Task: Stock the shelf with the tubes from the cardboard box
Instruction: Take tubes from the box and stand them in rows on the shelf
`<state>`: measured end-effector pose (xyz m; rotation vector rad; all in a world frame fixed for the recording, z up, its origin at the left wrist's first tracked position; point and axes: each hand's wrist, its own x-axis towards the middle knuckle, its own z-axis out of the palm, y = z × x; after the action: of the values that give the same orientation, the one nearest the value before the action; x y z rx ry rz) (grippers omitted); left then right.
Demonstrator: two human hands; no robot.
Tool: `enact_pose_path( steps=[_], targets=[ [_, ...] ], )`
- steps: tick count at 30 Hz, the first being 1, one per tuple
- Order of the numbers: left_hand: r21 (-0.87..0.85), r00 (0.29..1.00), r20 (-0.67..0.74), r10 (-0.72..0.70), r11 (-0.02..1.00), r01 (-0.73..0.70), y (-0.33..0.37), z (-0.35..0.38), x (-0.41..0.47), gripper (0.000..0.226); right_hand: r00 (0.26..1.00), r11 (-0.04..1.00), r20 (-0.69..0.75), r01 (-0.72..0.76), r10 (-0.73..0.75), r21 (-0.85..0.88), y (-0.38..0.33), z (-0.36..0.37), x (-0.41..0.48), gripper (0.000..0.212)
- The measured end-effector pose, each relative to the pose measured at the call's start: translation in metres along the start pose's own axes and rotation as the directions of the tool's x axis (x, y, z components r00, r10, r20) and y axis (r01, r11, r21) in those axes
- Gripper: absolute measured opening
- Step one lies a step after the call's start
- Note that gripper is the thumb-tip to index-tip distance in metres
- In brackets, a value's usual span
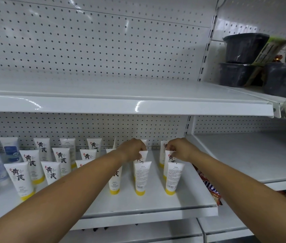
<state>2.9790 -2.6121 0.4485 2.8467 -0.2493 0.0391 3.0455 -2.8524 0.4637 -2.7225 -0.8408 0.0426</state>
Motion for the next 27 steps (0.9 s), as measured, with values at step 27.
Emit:
enact_pose_path(
  steps=[27],
  targets=[
    [-0.030,1.000,0.002,-0.027,0.999,0.027,0.000,-0.004,-0.008,0.027,0.999,0.998,-0.032,-0.031,0.032,0.051,-0.001,-0.007,-0.004,0.039]
  ],
)
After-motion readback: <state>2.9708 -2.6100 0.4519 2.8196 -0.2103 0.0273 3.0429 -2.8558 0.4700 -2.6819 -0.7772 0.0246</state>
